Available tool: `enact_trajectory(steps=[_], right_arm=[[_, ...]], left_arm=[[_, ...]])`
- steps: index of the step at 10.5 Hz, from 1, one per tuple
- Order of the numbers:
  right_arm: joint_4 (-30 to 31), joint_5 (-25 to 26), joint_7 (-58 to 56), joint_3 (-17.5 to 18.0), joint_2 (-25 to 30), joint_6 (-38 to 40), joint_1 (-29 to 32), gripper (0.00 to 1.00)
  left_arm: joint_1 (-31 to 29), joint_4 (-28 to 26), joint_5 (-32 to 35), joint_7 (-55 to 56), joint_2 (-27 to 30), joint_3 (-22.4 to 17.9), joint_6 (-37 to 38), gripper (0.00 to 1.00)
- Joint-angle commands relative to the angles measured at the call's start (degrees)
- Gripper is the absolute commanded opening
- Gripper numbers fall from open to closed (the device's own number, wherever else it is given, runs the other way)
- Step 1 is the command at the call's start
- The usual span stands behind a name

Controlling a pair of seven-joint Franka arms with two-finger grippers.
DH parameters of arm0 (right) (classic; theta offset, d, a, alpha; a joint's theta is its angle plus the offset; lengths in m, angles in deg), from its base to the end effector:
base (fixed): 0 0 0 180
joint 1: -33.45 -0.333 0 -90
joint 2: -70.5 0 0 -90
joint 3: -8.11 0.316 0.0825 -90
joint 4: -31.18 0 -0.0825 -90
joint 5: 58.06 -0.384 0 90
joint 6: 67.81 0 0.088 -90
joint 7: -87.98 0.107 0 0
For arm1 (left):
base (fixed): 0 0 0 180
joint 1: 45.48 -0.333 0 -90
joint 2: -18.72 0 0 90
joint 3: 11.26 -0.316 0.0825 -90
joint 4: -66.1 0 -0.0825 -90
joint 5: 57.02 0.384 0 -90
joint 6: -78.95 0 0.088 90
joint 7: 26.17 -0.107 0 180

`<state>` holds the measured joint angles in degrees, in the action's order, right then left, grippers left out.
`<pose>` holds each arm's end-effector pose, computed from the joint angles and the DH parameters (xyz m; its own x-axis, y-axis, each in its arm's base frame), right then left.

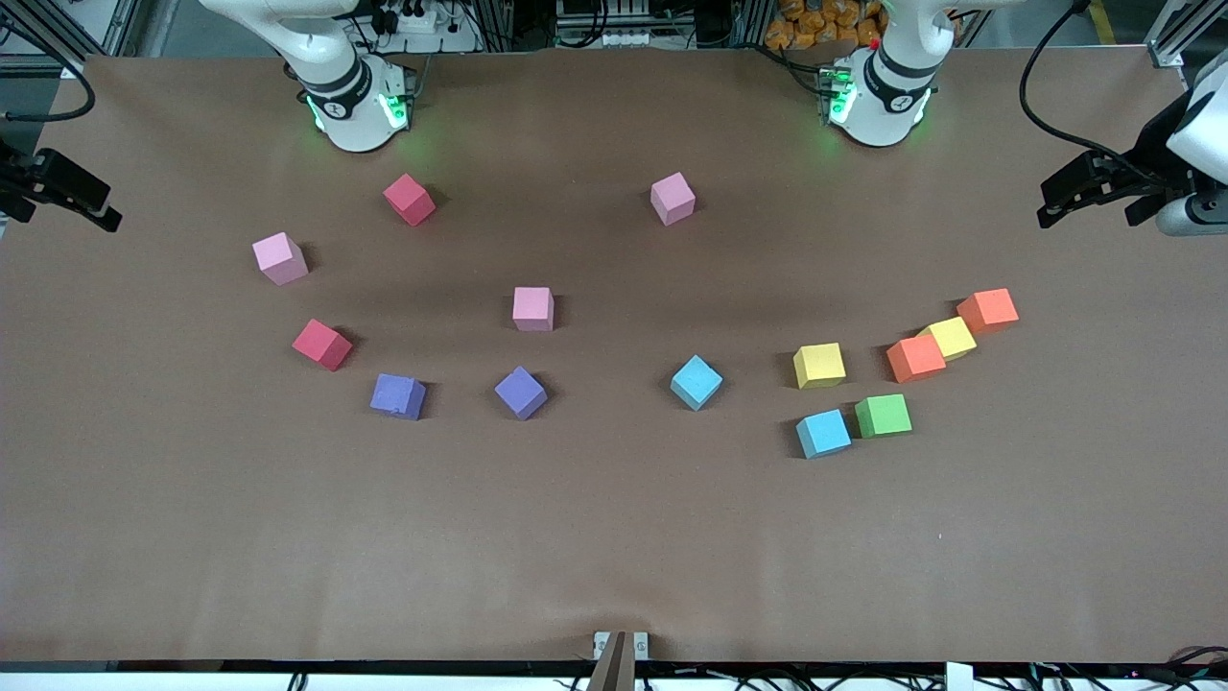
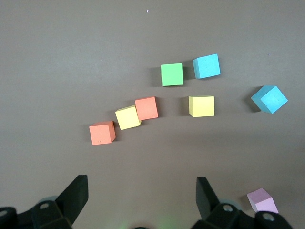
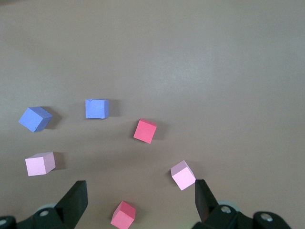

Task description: Form number 2 with 11 blocks

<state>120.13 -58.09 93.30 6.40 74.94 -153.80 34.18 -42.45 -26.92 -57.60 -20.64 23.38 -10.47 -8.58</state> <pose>0.5224 -0.0229 0.6686 0.9905 -0.1349 0.0254 -0.1349 -0.9909 -0.0052 0.5232 -0.0364 0.6399 0.9994 0.0295 -0.0153 0.0296 -0.9995 0.0076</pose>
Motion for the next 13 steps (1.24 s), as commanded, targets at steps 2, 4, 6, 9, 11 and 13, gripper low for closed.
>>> enact_trajectory(steps=[2,4,6,9,11,13], right_arm=[[0.3,0.1,0.8,0.2,0.6,0.0,0.8,1.00],[0.3,0.1,0.8,0.2,0.6,0.0,0.8,1.00],[0.3,0.1,0.8,0.3,0.5,0.0,0.8,1.00],[0.3,0.0,0.8,0.3,0.1,-0.7,0.8,1.00],[0.3,-0.1,0.8,0.3,-0.6,-0.7,0.6,1.00],[-0.1,-0.1,0.8,0.5,-2.4,-0.7,-0.3,1.00]], left_arm=[[1.7,-1.8,-0.6,0.8,-0.4,0.4,0.3,1.00],[2.2,-4.3,-5.4,6.4,-1.1,1.4,-0.9,1.00],[2.8,-7.5,-4.6,10.9,-1.7,7.0,-3.9,1.00],[4.2,-10.3,-4.8,19.7,-3.4,14.2,-4.4,1.00],[6.1,-13.4,-5.3,28.3,-4.8,18.6,-8.3,1.00],[8.7,-20.1,-8.0,35.6,-5.1,20.8,-15.1,1.00]])
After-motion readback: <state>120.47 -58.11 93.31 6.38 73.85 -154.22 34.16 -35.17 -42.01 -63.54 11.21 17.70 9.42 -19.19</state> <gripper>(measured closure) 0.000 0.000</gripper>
